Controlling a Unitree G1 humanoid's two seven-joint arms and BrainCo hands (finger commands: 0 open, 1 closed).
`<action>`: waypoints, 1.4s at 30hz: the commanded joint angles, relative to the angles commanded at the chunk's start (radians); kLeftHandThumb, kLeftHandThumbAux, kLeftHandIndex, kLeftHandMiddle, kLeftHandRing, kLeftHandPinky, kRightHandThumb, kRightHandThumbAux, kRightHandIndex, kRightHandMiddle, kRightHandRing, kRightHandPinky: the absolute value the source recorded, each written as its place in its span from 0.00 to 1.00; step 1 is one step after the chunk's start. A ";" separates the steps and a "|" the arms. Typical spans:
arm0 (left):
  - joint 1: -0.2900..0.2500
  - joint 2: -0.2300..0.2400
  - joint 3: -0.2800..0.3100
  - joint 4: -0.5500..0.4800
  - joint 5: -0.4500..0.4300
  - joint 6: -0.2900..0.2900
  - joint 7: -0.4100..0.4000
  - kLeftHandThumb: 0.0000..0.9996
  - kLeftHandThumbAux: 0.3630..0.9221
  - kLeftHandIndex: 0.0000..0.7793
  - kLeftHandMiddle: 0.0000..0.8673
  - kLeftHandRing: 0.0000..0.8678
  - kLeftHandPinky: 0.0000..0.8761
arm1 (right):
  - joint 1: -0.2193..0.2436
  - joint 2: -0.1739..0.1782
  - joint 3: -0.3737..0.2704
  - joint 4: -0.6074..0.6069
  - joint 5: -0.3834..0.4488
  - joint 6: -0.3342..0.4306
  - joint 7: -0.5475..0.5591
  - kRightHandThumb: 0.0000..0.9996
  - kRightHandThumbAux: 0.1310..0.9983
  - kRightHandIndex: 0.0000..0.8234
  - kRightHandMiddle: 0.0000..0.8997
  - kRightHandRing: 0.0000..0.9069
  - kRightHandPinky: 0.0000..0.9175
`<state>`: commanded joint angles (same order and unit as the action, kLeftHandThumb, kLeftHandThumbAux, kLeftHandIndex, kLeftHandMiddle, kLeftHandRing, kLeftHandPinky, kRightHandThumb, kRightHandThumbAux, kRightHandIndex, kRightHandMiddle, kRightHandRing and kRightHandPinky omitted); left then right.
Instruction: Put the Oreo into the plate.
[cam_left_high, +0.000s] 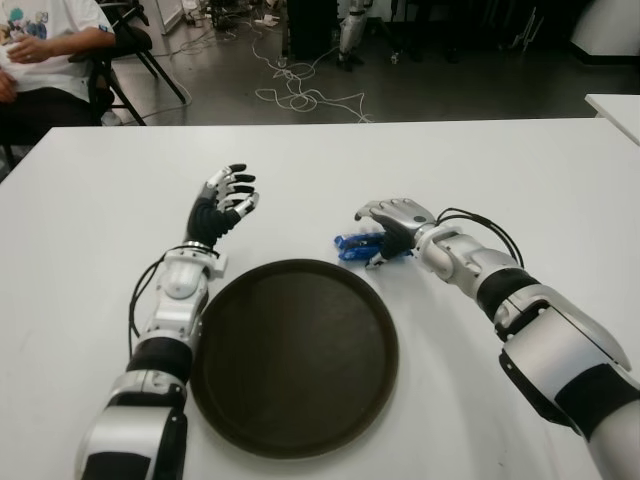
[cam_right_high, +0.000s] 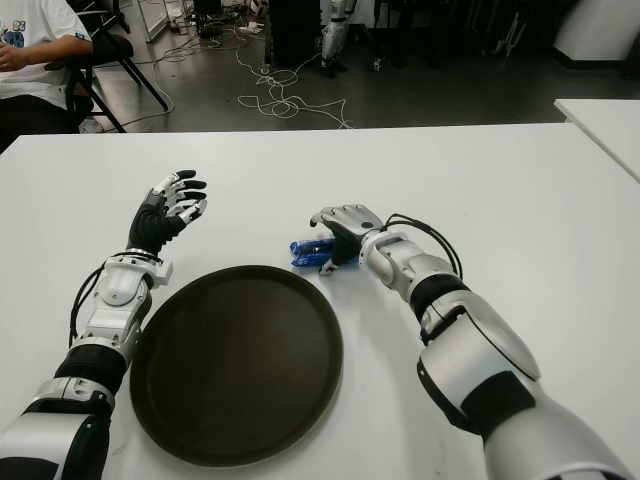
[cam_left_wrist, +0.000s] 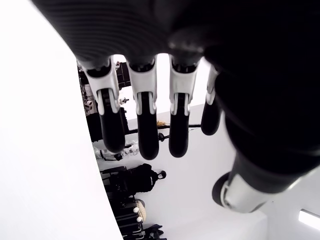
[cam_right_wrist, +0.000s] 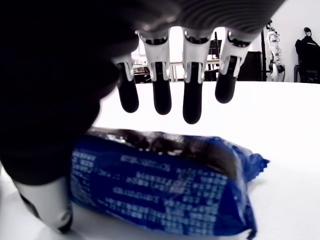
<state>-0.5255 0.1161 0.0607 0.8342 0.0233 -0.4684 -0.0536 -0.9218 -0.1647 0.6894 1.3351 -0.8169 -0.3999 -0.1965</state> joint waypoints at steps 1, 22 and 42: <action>0.000 0.000 0.000 0.000 0.000 0.000 0.000 0.25 0.67 0.26 0.32 0.31 0.33 | 0.000 0.000 0.001 0.000 0.000 0.000 -0.002 0.00 0.69 0.30 0.27 0.27 0.24; 0.002 -0.001 -0.002 -0.011 -0.002 0.012 -0.005 0.24 0.67 0.26 0.32 0.30 0.32 | -0.003 -0.006 0.030 -0.002 -0.010 -0.004 -0.057 0.00 0.71 0.34 0.29 0.28 0.25; -0.003 -0.001 0.000 0.001 -0.002 -0.001 -0.003 0.23 0.63 0.27 0.32 0.30 0.31 | 0.003 -0.003 0.011 0.000 0.008 -0.022 -0.015 0.00 0.76 0.48 0.42 0.45 0.37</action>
<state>-0.5281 0.1148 0.0608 0.8347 0.0208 -0.4689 -0.0567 -0.9183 -0.1679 0.7007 1.3347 -0.8088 -0.4214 -0.2113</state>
